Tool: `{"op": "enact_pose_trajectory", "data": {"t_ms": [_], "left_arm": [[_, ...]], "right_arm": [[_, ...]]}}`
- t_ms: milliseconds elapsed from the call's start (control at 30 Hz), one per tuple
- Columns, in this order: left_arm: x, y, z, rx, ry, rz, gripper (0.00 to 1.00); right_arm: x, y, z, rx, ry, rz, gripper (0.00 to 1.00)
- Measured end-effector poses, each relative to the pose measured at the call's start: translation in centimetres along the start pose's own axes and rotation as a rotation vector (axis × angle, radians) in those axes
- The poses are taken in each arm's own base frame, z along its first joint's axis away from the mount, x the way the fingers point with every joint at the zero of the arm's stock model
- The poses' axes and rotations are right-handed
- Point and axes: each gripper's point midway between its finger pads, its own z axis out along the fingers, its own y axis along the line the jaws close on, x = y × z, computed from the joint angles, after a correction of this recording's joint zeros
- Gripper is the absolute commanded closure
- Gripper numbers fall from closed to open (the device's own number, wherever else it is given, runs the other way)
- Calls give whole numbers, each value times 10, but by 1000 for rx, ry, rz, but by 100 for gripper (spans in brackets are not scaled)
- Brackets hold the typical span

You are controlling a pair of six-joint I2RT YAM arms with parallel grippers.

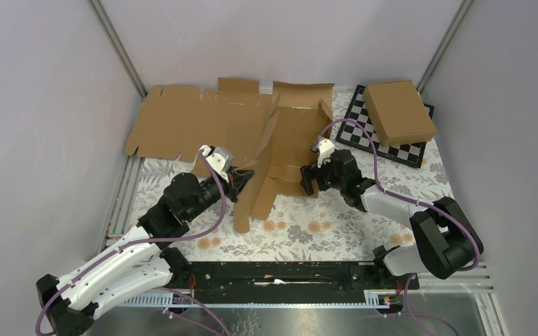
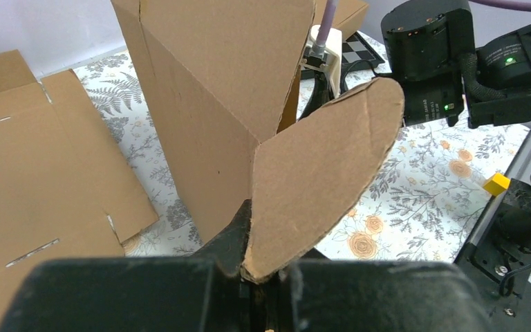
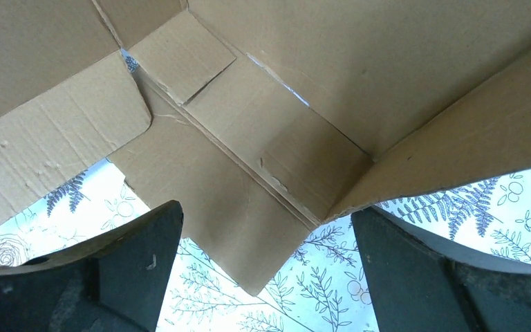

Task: Fold the paper box

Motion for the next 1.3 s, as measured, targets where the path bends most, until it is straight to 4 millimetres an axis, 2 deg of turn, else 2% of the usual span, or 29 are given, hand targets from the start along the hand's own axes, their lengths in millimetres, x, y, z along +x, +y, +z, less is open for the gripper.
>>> {"op": "enact_pose_trajectory", "data": {"t_ms": [167, 367, 567, 867, 967, 1100, 1300], "left_arm": [[-1, 3, -1, -16, 5, 20, 100], [-3, 5, -13, -18, 3, 48, 100], [-2, 8, -20, -27, 28, 83, 100], [2, 10, -24, -29, 45, 123, 100], [2, 10, -25, -29, 49, 129, 100], [3, 10, -25, -29, 52, 129, 100], [4, 12, -25, -37, 57, 129, 100]], "right_arm": [[4, 0, 3, 0, 21, -3, 0], [15, -1, 17, 10, 61, 76, 0], [17, 4, 28, -8, 35, 140, 0], [21, 10, 30, -30, 48, 188, 0], [30, 10, 26, -20, 51, 226, 1], [44, 9, 10, 8, 45, 272, 0], [43, 12, -14, 48, 13, 286, 0]]}}
